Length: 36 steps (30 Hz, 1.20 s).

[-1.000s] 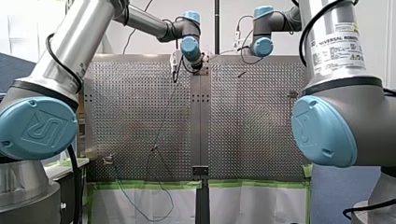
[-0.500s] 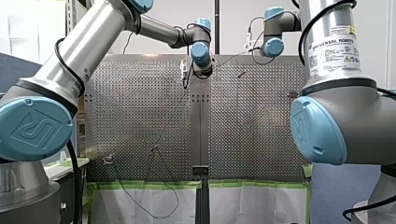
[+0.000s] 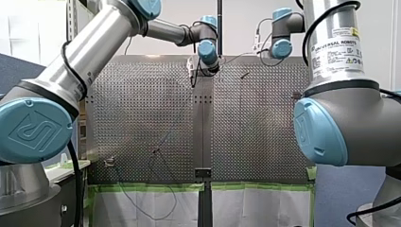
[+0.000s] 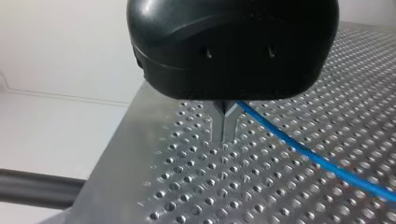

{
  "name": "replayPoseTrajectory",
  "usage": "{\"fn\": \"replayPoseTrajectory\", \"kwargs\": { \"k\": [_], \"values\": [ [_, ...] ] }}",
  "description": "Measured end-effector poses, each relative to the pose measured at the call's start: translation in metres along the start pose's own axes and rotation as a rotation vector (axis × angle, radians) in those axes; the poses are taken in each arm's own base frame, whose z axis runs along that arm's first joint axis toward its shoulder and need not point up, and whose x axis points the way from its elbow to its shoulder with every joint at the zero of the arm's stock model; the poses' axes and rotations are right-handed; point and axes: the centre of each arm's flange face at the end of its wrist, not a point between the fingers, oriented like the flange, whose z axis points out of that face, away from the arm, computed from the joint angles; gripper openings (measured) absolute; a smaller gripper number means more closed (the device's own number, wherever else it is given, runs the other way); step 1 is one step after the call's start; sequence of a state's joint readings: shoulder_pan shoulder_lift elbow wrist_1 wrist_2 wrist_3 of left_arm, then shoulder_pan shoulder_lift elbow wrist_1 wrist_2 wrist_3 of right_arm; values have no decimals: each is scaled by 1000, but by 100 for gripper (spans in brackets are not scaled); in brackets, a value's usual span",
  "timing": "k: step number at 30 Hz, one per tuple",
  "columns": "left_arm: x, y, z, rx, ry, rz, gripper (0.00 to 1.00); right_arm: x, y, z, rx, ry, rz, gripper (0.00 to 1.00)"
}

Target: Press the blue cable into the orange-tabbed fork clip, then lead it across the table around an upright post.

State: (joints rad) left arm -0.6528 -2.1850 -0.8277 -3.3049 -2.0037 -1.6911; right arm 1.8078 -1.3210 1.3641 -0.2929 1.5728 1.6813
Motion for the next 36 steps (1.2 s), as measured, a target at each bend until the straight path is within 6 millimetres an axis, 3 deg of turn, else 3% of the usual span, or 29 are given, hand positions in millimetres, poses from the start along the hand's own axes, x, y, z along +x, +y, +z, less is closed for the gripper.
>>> {"fn": "replayPoseTrajectory", "kwargs": {
  "k": [6,16,26,32,36],
  "values": [
    [-7,-10,6,21,-22,-25,0,-5,9,1,-15,-10,-3,0],
    [-43,-19,9,83,-92,-91,0,-12,24,5,-39,-21,-8,0],
    [-30,-39,20,116,-84,-92,0,-24,45,10,-71,-39,-13,0],
    [-51,-42,25,131,-147,-117,0,-29,52,11,-82,-46,-15,0],
    [-49,-41,29,133,-160,-122,0,-35,55,11,-86,-55,-16,0]
  ]
}}
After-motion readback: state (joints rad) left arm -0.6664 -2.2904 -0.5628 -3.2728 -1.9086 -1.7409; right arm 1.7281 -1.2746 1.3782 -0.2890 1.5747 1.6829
